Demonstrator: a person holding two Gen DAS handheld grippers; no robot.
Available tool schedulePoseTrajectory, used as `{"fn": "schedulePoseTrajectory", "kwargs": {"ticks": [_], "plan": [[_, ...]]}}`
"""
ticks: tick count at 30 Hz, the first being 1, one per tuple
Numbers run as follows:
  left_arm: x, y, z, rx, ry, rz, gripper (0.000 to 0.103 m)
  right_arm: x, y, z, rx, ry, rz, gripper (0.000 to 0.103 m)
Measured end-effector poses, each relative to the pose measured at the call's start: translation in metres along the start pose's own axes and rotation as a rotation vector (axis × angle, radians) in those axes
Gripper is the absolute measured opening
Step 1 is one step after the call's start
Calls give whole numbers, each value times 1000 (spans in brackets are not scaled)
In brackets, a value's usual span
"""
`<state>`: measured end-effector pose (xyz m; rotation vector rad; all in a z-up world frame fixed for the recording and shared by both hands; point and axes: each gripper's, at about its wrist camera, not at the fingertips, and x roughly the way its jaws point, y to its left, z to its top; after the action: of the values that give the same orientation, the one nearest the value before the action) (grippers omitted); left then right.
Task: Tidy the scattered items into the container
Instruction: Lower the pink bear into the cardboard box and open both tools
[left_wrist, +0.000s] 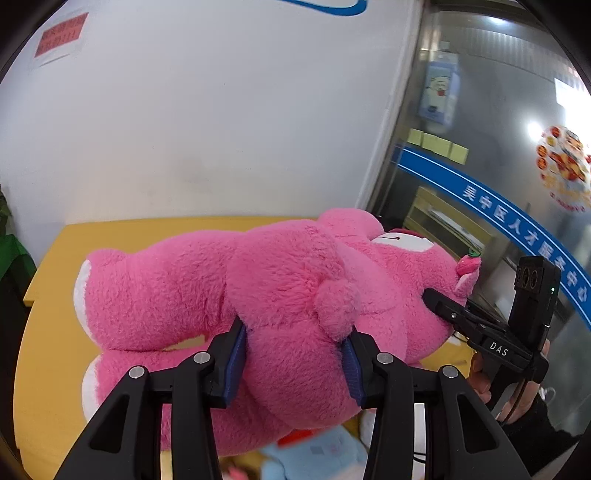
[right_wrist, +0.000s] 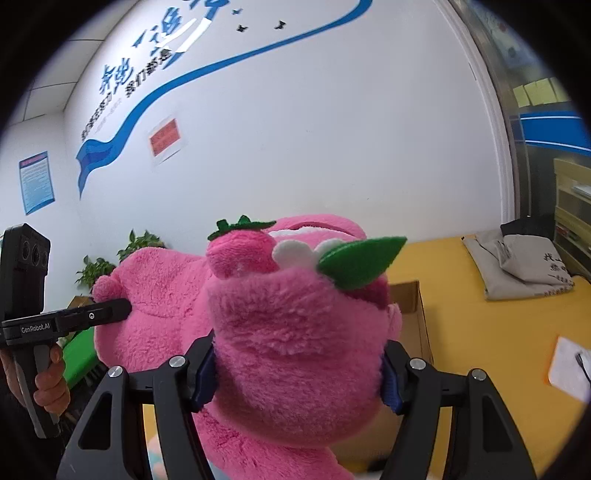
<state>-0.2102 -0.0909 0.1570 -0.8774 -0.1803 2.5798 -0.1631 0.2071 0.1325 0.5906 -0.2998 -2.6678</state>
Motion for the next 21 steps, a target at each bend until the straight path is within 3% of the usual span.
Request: {"fn": "schedulePoseTrajectory", "kwargs": {"ticks": [5,9,12,14,21], "plan": [[107,40,34,-67,76,9,48,87,-43,22,58,15,-52,68],[213,71,10,-132,244,57,47,154,-86,-6,147,120,-156,68],[272,96,-23,-239,383,43,35,193,-110,-35,201,255,-237,71],[283,100,-37,-274,356,4,38,213,-126,-53,257,376,-312,77],[248,94,-28,-224,343,71,54,208,-117,-55,223,400,-329,85]]}}
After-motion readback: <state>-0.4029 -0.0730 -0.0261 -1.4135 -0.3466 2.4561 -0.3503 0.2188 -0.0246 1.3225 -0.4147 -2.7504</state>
